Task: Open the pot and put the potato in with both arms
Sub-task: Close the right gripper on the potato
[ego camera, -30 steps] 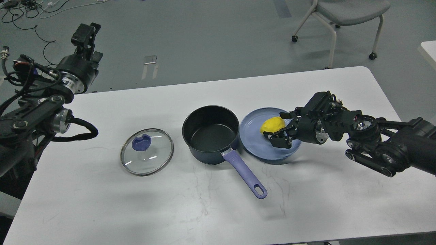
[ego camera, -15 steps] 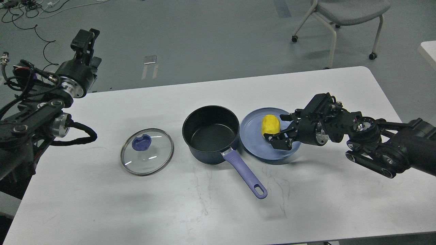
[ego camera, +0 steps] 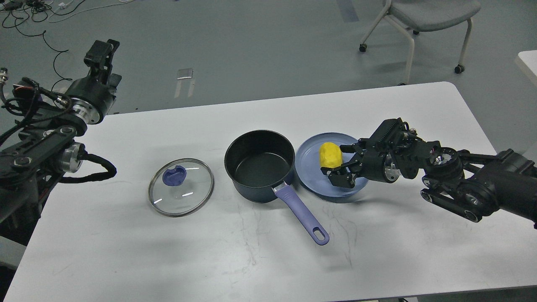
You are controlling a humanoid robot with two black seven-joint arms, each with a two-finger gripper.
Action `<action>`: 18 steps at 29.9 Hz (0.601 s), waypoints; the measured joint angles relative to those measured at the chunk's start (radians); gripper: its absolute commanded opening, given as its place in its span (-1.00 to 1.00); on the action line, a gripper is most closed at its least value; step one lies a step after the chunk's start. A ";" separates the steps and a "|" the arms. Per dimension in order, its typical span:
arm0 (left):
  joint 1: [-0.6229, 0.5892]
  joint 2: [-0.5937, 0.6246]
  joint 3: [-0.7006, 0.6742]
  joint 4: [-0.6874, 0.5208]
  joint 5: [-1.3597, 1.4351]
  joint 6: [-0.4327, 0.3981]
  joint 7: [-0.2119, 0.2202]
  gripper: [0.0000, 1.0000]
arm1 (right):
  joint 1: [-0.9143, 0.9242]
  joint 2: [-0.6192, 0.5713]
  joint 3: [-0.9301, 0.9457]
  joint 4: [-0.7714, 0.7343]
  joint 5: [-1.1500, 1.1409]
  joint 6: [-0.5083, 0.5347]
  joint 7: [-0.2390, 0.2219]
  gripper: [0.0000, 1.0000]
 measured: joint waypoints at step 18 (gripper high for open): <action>0.009 -0.004 0.000 0.005 0.002 0.001 -0.012 0.96 | -0.008 -0.002 -0.003 0.000 0.004 0.006 0.000 -0.02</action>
